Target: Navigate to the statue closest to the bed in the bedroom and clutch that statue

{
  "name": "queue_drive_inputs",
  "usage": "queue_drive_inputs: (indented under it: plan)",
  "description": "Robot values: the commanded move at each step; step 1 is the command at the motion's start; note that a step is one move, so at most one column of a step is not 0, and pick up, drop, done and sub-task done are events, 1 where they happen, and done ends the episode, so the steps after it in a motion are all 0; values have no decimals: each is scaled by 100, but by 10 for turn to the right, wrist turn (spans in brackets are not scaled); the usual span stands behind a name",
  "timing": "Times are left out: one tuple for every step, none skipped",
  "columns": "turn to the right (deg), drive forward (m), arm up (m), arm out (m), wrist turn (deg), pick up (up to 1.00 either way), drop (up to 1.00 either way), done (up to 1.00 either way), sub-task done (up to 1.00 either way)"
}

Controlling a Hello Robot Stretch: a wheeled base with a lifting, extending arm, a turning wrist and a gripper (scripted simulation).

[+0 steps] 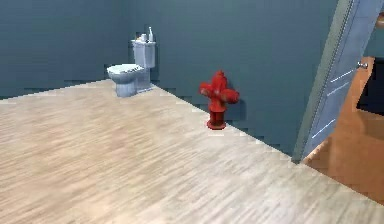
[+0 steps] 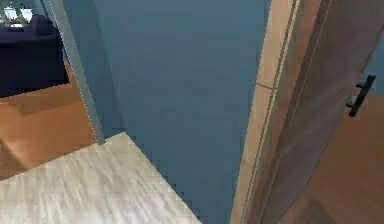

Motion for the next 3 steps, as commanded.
queue_drive_inputs:
  plan:
    - [450,0,0,0,0,0,0,0,0]
    - [0,100,0,0,0,0,0,0,0]
    - [60,0,0,0,0,0,0,0,0]
